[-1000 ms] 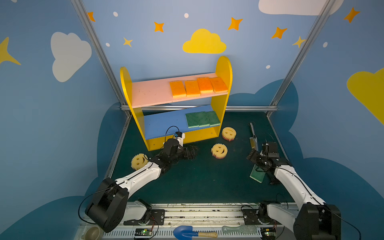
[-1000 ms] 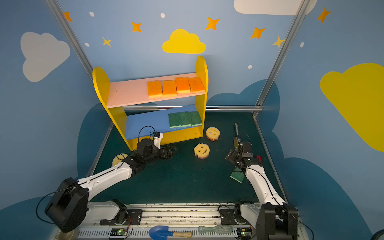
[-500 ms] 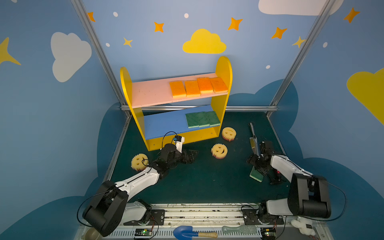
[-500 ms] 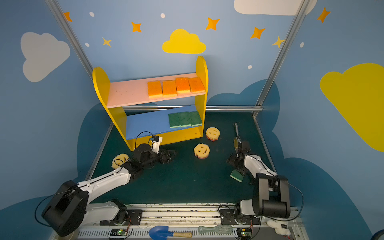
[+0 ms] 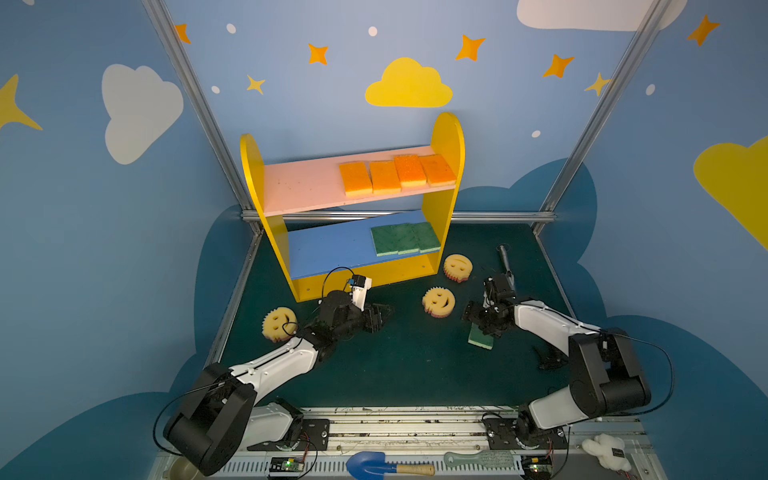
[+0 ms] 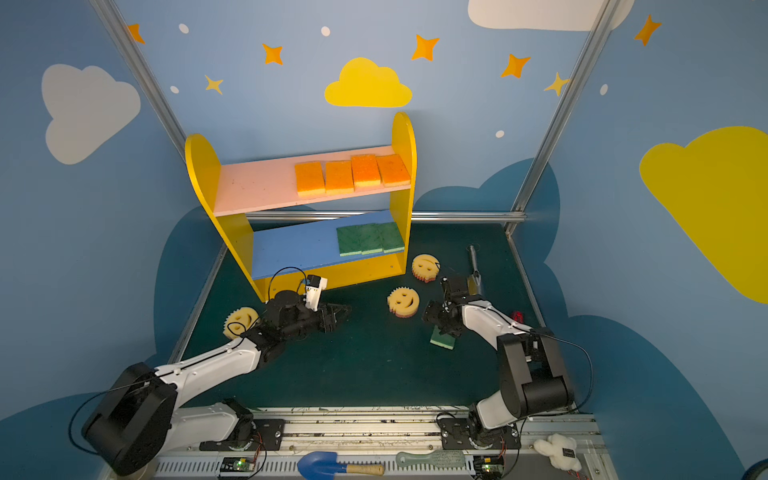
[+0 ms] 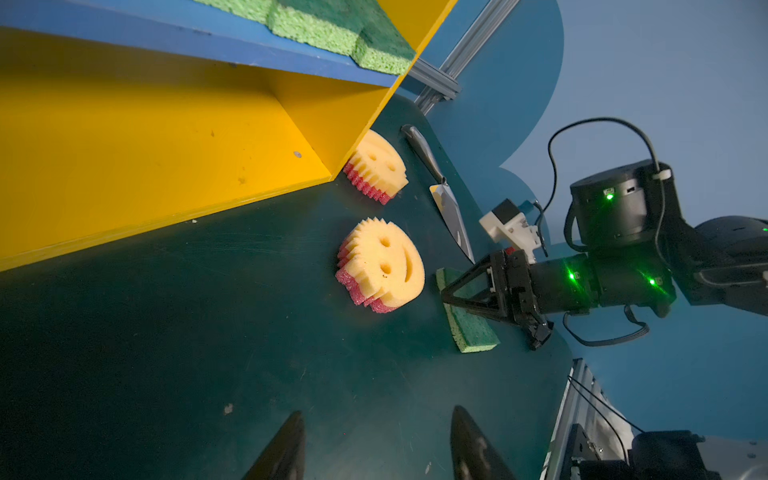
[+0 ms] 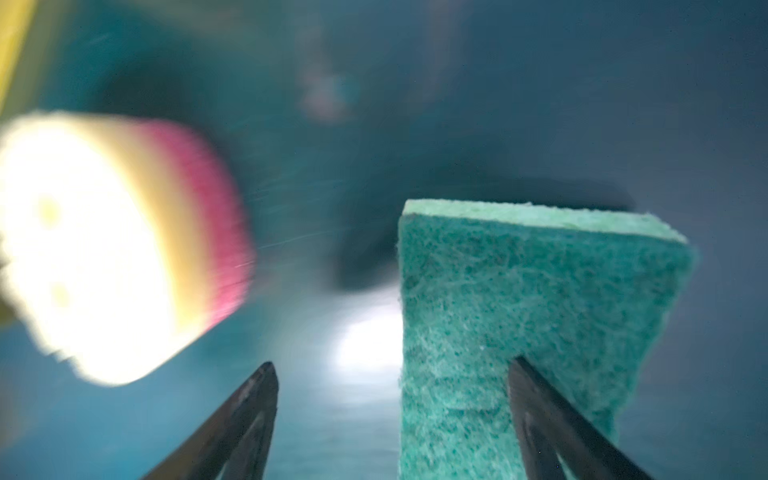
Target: Place and organize the cleaning sponges onto the shelf
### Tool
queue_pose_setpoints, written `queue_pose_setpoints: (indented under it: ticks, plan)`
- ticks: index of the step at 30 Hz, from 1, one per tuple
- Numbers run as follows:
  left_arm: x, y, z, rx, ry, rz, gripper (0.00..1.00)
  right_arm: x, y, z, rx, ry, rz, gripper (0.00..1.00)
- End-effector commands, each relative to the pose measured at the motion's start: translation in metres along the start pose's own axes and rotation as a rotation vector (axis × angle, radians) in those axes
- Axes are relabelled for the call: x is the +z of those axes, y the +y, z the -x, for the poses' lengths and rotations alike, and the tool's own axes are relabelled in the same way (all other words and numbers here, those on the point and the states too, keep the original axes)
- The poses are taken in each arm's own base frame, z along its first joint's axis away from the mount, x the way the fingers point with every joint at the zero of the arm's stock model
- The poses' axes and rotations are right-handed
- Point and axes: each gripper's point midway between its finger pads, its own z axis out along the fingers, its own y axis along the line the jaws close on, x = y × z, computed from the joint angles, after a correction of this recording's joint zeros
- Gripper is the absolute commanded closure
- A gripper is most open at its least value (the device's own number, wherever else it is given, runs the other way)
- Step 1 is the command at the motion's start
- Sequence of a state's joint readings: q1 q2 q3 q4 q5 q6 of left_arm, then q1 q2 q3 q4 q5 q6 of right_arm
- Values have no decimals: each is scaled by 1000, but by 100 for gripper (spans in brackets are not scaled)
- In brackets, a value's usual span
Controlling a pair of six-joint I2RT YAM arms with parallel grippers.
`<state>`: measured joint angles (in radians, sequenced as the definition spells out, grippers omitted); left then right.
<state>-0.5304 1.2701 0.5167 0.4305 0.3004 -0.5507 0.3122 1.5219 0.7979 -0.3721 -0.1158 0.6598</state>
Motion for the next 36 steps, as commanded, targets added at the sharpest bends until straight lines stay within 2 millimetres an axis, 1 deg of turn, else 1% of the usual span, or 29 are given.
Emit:
queue_pose_setpoints:
  ticks: [1,3,6,9,12,14,16,18,19,22,26,31,36]
  plan:
    - [5,-9,-3,-5,22,-55,47,20,28,-47,12,181,118,16]
    - [8,-9,-9,-17,41,-68,49,16,37,-50,-6,176,144,16]
    - [16,-11,-17,-34,68,-82,52,2,51,-50,-33,153,197,16]
    - [32,-12,-28,-64,120,-77,54,-21,63,-45,-70,107,259,16]
    - [49,-22,-37,-91,160,-107,55,-46,66,-38,-92,50,302,16]
    - [62,-33,-43,-91,191,-134,56,-60,63,-33,-82,15,333,16]
    - [75,-44,-49,-85,227,-148,58,-70,56,-28,-51,-8,370,16]
    - [89,-53,-57,-86,260,-158,60,-77,47,-21,-13,-30,401,16]
    - [96,-57,-62,-90,277,-163,61,-76,37,-21,9,-34,397,17]
    - [118,-59,-78,-120,324,-148,62,-78,19,-15,34,-74,382,17]
    - [145,-61,-95,-146,365,-127,63,-77,1,-9,54,-121,366,17]
    - [169,-56,-105,-141,386,-70,63,-80,-9,-5,81,-149,395,17]
    - [186,-50,-108,-144,396,-41,62,-86,-6,-5,92,-158,440,17]
